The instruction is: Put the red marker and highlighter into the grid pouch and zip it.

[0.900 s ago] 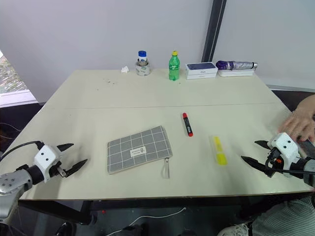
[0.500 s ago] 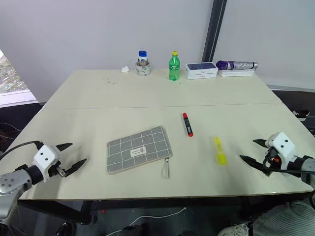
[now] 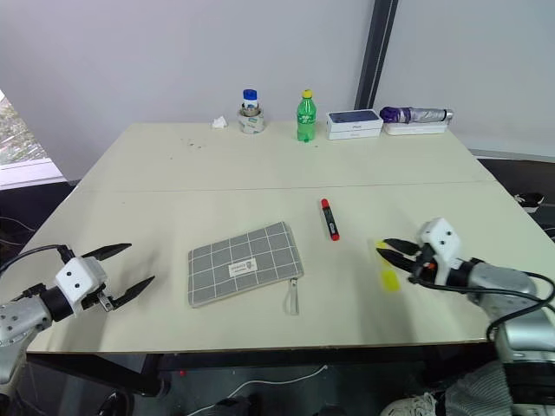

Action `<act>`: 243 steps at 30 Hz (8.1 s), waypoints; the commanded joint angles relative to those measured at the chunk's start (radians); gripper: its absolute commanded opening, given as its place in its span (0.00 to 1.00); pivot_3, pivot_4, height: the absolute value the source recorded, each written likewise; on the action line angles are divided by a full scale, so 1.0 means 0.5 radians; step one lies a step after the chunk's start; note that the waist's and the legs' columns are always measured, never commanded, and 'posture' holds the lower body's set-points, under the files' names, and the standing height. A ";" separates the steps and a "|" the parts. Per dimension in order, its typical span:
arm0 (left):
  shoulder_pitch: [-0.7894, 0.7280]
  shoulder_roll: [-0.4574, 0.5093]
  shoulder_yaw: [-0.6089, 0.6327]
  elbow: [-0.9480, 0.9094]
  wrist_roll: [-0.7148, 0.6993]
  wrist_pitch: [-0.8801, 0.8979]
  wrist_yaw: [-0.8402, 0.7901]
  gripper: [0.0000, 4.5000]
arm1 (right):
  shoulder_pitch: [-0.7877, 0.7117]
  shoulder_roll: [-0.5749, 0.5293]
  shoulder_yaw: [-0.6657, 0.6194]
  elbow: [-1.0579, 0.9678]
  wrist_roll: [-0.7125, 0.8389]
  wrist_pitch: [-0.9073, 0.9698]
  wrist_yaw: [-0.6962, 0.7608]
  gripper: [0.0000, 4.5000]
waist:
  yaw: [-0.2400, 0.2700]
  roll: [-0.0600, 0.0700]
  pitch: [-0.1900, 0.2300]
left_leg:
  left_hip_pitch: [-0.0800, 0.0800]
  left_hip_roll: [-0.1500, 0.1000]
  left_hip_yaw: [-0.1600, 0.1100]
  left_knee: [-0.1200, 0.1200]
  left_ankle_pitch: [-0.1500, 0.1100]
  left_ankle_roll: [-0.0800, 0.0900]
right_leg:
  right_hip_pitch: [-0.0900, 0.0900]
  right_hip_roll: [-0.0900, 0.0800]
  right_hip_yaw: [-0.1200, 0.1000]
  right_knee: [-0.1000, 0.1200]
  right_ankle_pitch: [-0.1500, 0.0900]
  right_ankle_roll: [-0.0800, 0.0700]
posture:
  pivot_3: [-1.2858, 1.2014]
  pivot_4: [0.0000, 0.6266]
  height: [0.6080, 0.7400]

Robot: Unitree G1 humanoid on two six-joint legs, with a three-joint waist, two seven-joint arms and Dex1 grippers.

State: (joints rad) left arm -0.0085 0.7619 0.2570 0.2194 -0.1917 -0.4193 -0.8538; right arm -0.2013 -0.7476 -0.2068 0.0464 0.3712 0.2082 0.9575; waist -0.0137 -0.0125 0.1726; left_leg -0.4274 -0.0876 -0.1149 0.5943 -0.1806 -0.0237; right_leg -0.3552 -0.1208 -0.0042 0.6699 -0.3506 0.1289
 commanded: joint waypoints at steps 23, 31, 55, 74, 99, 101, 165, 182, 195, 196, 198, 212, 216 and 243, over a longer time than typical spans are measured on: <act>-0.373 0.113 -0.548 0.484 0.802 -1.187 0.249 1.00 | -0.465 0.627 0.797 0.228 -0.642 -0.152 -0.411 0.00 | 0.005 0.001 0.000 | 0.003 -0.002 -0.001 0.001 0.001 -0.001 | -0.004 0.002 0.000 0.006 0.001 0.002 | 0.52 0.24 1.00; -0.508 0.047 -0.727 0.614 1.036 -1.259 0.428 1.00 | -0.452 0.619 0.789 0.220 -0.661 -0.141 -0.411 0.00 | 0.004 0.003 -0.002 | 0.005 -0.002 -0.001 0.003 0.002 -0.002 | -0.004 0.003 0.000 0.013 0.001 0.002 | 0.52 0.24 1.00; -0.613 -0.056 -0.849 0.598 0.537 -0.924 0.310 0.00 | -0.428 0.563 0.601 -0.021 -0.404 0.040 -0.302 0.20 | -0.004 0.011 -0.007 | 0.007 -0.002 -0.001 0.005 0.003 -0.003 | -0.003 0.003 0.001 0.022 0.001 0.002 | 0.52 0.24 1.00; -0.440 -0.214 -0.386 -0.196 -0.008 -0.089 0.401 0.00 | -0.420 0.935 0.439 -0.356 -0.103 0.505 -0.833 1.00 | -0.013 0.009 -0.005 | 0.002 -0.001 -0.001 0.003 0.003 -0.004 | -0.005 0.003 0.003 0.023 0.000 0.001 | 0.52 0.24 1.00; -0.362 -0.275 -0.389 -0.339 0.047 0.004 0.374 0.00 | -0.648 1.224 0.469 -0.067 -0.054 0.474 -0.892 0.01 | -0.014 0.009 -0.005 | 0.002 -0.001 -0.001 0.002 0.004 -0.006 | -0.014 0.003 0.004 0.023 0.000 0.001 | 0.52 0.24 1.00; -0.361 -0.283 -0.395 -0.341 0.061 0.001 0.371 0.00 | -0.628 1.216 0.482 -0.092 -0.055 0.482 -0.879 0.00 | -0.014 0.009 -0.005 | 0.002 -0.001 -0.001 0.002 0.004 -0.006 | -0.014 0.003 0.004 0.023 0.000 0.001 | 0.52 0.24 1.00; -0.302 -0.421 -0.520 -0.287 0.421 0.022 0.576 0.00 | -0.498 0.545 1.012 -0.232 -0.930 -0.462 -0.179 0.83 | 0.000 0.008 -0.005 | 0.001 -0.001 -0.001 0.001 0.005 -0.007 | -0.013 0.004 0.004 0.023 0.000 0.001 | 0.52 0.24 1.00; -0.414 -0.421 -0.535 -0.041 0.473 -0.128 0.612 0.00 | 0.267 0.875 0.004 -0.958 -0.853 0.767 -1.389 0.83 | 0.006 0.008 -0.005 | 0.001 -0.002 -0.002 0.000 0.005 -0.007 | -0.012 0.003 0.004 0.022 0.000 0.001 | 0.52 0.24 1.00; -0.455 -0.463 -0.583 -0.013 0.479 -0.150 0.589 0.00 | 0.276 0.982 -0.268 -1.085 -0.433 1.556 -1.385 0.78 | 0.001 0.008 -0.005 | 0.001 -0.002 -0.002 0.000 0.005 -0.007 | -0.006 0.003 0.004 0.022 0.000 0.001 | 0.52 0.24 1.00; -0.455 -0.465 -0.582 -0.013 0.479 -0.149 0.589 0.00 | 0.276 0.978 -0.275 -1.084 -0.416 1.570 -1.387 0.71 | 0.001 0.008 -0.005 | 0.002 -0.002 -0.002 0.000 0.005 -0.007 | -0.006 0.003 0.004 0.022 0.000 0.001 | 0.52 0.24 1.00; -0.451 -0.466 -0.582 -0.020 0.479 -0.144 0.591 0.00 | 0.272 0.932 -0.265 -1.068 -0.421 1.591 -1.395 0.53 | 0.000 0.008 -0.005 | 0.002 -0.001 -0.002 0.000 0.005 -0.007 | -0.006 0.003 0.004 0.022 0.000 0.001 | 0.52 0.24 1.00; -0.460 -0.450 -0.506 -0.102 0.182 0.025 0.424 0.00 | 0.204 0.472 0.387 -1.224 -0.290 0.623 -0.589 0.20 | -0.002 0.007 -0.004 | 0.001 -0.001 -0.001 0.000 0.004 -0.006 | -0.005 0.004 0.003 0.020 0.000 0.001 | 0.52 0.24 1.00; -0.484 -0.421 -0.508 -0.139 0.202 0.042 0.404 0.00 | 0.127 0.349 0.601 -1.002 -0.477 0.320 -0.519 0.20 | 0.003 0.006 -0.003 | 0.002 -0.001 -0.002 0.004 0.004 -0.006 | -0.004 0.004 0.002 0.020 0.000 0.001 | 0.52 0.24 1.00; -0.448 -0.354 -0.585 -0.207 0.347 -0.054 0.318 0.00 | -0.235 0.376 0.785 -0.666 -0.631 0.252 -0.481 0.20 | 0.000 0.004 -0.002 | 0.001 -0.001 -0.002 0.002 0.004 -0.006 | -0.005 0.004 0.002 0.020 0.000 0.001 | 0.52 0.24 1.00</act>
State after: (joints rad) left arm -0.2307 0.5697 -0.0289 0.1526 -0.0282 -0.4103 -0.6906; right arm -0.2942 -0.5489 0.1897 -0.2745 0.0701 0.3373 0.7145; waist -0.0139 -0.0107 0.1717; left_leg -0.4269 -0.0883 -0.1160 0.5953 -0.1784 -0.0266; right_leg -0.3575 -0.1191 -0.0030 0.6799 -0.3506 0.1294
